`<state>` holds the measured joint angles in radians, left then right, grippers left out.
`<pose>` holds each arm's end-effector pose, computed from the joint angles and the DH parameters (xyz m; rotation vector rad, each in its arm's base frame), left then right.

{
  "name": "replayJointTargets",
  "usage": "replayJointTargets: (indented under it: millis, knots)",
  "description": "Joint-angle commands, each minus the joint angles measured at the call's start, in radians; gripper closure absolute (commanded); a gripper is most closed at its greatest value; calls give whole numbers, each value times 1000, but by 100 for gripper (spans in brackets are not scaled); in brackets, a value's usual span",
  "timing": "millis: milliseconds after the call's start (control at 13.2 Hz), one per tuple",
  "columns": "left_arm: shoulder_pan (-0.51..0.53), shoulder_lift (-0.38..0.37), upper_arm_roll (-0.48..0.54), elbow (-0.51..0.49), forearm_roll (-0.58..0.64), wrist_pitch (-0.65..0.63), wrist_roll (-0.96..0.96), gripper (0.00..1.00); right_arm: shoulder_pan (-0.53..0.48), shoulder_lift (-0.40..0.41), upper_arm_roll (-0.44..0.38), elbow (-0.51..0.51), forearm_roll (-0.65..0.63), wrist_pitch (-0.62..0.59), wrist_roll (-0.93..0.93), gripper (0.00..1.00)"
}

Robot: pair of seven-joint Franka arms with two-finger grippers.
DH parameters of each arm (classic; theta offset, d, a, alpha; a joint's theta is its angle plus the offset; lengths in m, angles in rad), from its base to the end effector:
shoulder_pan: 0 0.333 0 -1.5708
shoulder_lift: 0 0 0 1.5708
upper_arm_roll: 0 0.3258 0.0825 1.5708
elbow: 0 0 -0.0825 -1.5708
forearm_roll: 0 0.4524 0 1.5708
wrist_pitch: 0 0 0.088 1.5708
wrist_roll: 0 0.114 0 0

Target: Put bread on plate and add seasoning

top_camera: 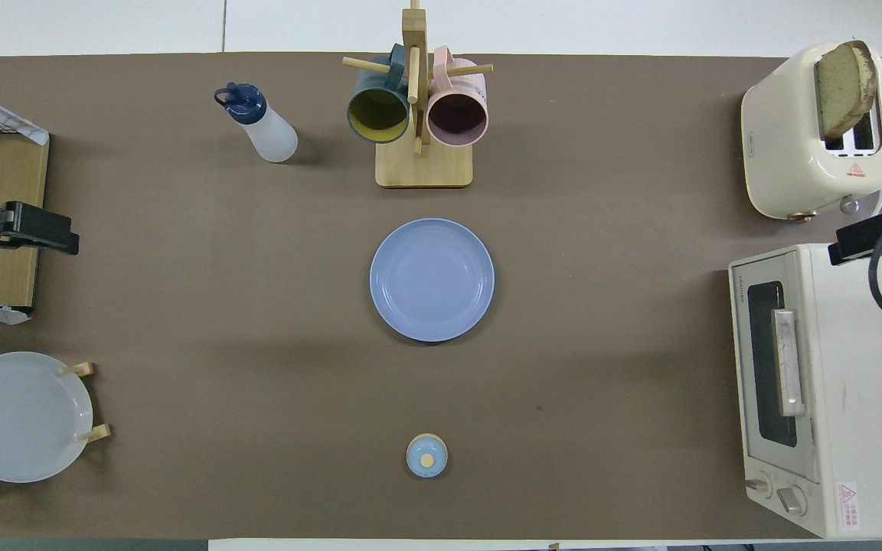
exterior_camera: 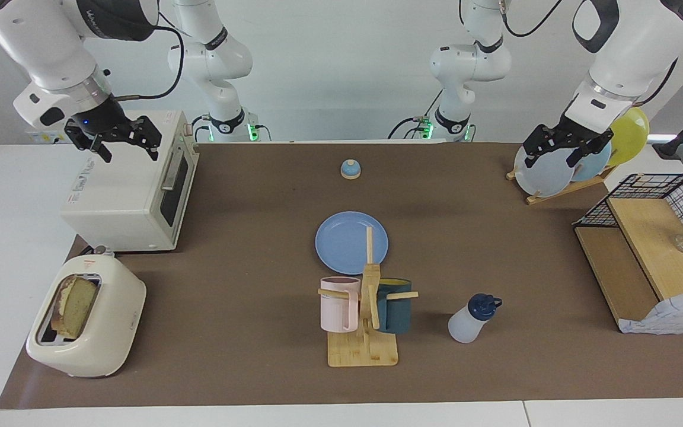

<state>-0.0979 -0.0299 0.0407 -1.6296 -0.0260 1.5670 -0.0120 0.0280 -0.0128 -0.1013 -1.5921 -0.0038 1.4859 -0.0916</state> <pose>0.6104 -0.0376 0.6137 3.1143 -0.0699 -0.0524 0.6067 -0.0454 0.6167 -3.1328 -0.0285 0.1463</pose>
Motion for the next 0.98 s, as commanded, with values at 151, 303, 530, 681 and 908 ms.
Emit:
replayJointTargets:
  millis: [151, 303, 530, 681, 908]
  knots:
    - [12, -18, -5, -12, -17, 16, 11, 0, -10, 0, 9, 0, -12, 14, -22, 0]
    - [3, -27, -4, -13, -15, 33, 11, 0, -5, -4, 11, -5, -12, 42, -19, 0]
    - [-2, -25, -2, -16, -6, 67, 12, 0, -8, 2, 9, -49, -13, 231, -22, 0]
    - [-6, -31, -7, -38, 12, 53, 11, 0, -19, 60, 8, -36, -15, 312, -36, 0]
    - [-67, -86, -16, -168, 9, 216, -28, 0, -97, 192, 0, 85, -27, 375, -167, 0]
